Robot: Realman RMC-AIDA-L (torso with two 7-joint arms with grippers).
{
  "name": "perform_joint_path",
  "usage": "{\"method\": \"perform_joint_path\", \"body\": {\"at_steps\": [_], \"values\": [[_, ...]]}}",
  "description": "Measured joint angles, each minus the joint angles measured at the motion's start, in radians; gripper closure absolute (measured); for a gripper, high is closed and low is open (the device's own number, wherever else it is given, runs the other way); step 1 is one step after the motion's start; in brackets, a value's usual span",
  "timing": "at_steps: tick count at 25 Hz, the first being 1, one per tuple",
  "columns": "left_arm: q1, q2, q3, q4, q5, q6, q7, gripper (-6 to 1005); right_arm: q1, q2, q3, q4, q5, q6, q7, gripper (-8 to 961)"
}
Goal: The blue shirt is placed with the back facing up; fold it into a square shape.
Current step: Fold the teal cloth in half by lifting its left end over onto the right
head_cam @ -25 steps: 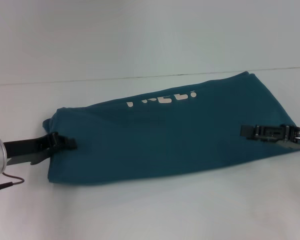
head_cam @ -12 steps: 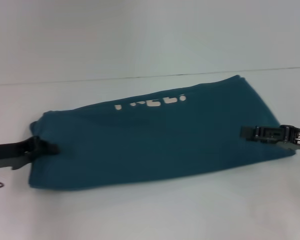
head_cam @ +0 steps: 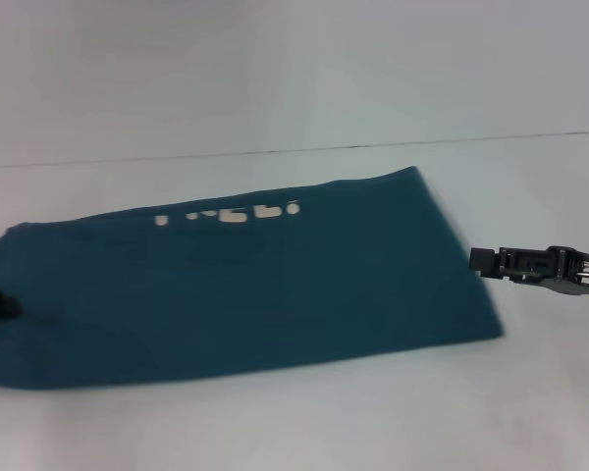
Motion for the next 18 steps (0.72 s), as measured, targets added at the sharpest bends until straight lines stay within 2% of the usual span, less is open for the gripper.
{"method": "perform_joint_path", "body": {"at_steps": [4,12,18], "values": [[-0.005,0.007,-0.006,0.040,0.080,-0.008,-0.053,951,0.000,0.000,0.000,0.000,0.000,0.000,0.000,425],[-0.013,0.012,-0.004,0.083,0.085,0.038,-0.062,951,0.005,0.000,-0.007,0.000,-0.002,0.001,-0.003,425],[-0.032,-0.001,0.060,0.225,0.090,0.148,-0.149,951,0.003,0.001,-0.006,0.002,-0.002,0.002,-0.007,424]]}}
